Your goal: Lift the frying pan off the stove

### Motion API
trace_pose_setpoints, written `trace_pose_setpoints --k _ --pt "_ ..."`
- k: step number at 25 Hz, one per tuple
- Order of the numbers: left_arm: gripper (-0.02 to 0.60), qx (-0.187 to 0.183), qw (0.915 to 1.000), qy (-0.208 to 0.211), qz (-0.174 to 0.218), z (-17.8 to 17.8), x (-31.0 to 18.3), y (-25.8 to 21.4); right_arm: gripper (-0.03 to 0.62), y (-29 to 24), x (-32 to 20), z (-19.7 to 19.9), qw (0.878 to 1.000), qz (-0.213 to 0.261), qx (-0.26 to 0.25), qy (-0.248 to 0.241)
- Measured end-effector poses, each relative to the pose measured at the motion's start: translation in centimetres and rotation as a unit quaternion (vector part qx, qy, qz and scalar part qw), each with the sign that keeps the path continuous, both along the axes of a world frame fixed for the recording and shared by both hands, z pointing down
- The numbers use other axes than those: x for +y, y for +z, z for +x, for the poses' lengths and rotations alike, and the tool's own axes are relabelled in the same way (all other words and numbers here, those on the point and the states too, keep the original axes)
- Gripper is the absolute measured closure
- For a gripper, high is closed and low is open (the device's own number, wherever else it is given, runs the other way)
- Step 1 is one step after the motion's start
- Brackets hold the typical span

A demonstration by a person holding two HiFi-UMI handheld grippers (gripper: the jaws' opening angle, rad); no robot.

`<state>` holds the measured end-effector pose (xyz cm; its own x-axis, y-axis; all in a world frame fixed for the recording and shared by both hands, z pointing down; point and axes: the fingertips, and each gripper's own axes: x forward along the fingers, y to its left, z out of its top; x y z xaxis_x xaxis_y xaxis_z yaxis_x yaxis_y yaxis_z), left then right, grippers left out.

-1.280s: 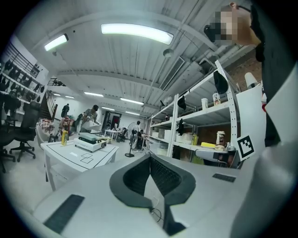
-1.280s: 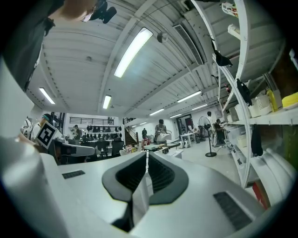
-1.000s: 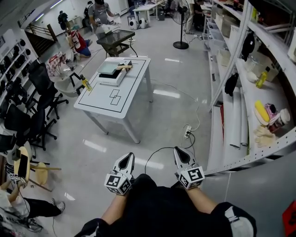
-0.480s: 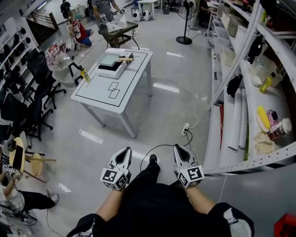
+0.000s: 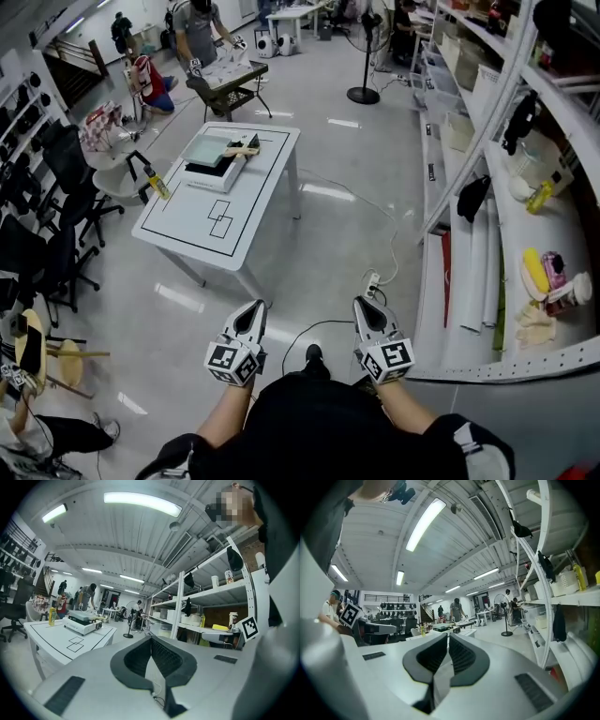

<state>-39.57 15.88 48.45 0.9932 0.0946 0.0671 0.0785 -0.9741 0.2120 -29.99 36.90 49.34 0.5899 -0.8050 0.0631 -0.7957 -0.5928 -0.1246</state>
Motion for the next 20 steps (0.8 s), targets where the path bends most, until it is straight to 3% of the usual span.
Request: trace_pose_setpoints --k 11,20 --pt "0.565 0.015 0.9996 -0.019 -0.018 11.7 -7.2 0.6 0.569 -1.4 -7.8 12.1 0.999 -0.024 0.033 -0.024" --pt "0.565 0.015 0.9986 -0.042 -0.03 15.7 -11.1 2.3 0.569 -0.4 -11.3 17.0 0.998 -0.034 0.033 -0.037"
